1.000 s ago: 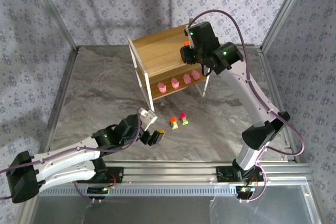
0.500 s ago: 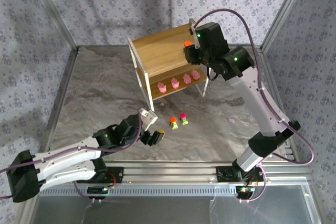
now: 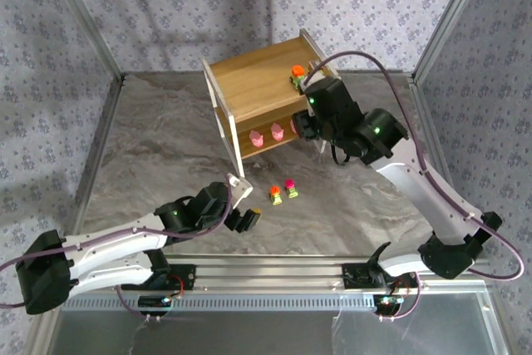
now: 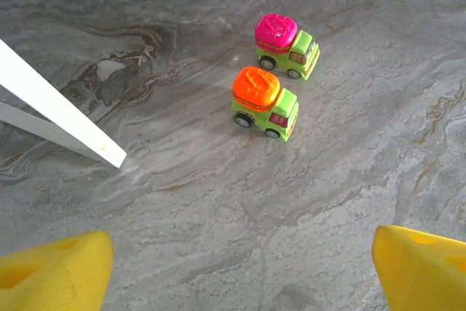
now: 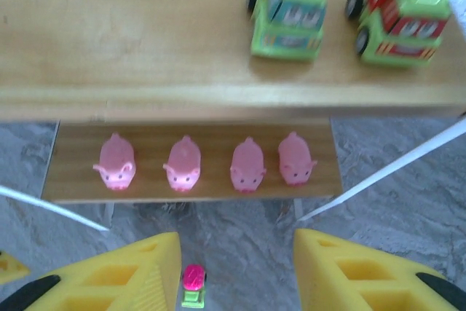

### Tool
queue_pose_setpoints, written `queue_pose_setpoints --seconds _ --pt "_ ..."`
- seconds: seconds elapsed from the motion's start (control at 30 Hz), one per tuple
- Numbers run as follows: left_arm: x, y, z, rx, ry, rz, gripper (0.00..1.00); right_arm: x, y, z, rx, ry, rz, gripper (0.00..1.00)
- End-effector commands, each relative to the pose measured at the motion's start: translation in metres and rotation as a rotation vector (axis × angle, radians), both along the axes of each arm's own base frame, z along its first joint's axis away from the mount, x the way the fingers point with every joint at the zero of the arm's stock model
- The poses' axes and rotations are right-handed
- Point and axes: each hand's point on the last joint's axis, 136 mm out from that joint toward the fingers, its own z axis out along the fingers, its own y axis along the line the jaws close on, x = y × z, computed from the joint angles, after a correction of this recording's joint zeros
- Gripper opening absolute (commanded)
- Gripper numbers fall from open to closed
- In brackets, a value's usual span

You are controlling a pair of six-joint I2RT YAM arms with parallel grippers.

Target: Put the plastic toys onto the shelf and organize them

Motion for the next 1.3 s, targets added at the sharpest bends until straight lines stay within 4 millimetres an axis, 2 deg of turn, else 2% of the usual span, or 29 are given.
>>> queue_pose_setpoints --seconds 0.0,0.17,0.5,0.53,0.73,0.9,1.27 --pt "0.001 -0.013 0.009 -0.007 -0.002 -0.026 0.92 -0.009 -0.001 -0.013 0.033 0.009 -0.025 0.49" --pt "0.001 -0.020 0.001 0.014 0.029 -0.043 0.92 -0.019 0.004 -0.047 0.043 0.064 -0.019 0.52" --pt "0.002 -0.022 -0.005 0.032 0.042 -0.043 0.92 -0.032 0.015 -0.114 0.069 0.169 -0.013 0.60" --pt "0.002 -0.022 -0.005 0.031 0.042 -0.044 0.92 -0.035 0.014 -0.126 0.060 0.190 -0.015 0.60" --pt "0.002 -0.021 -0.006 0.036 0.043 -0.041 0.92 -0.042 0.013 -0.164 0.074 0.254 -0.036 0.61" --pt "0.002 -0.022 -0.007 0.041 0.047 -0.041 0.92 -0.046 0.013 -0.190 0.069 0.301 -0.046 0.62" --pt "0.004 -0.019 -0.003 0.035 0.031 -0.030 0.92 -0.047 0.018 -0.236 0.050 0.367 -0.045 0.62"
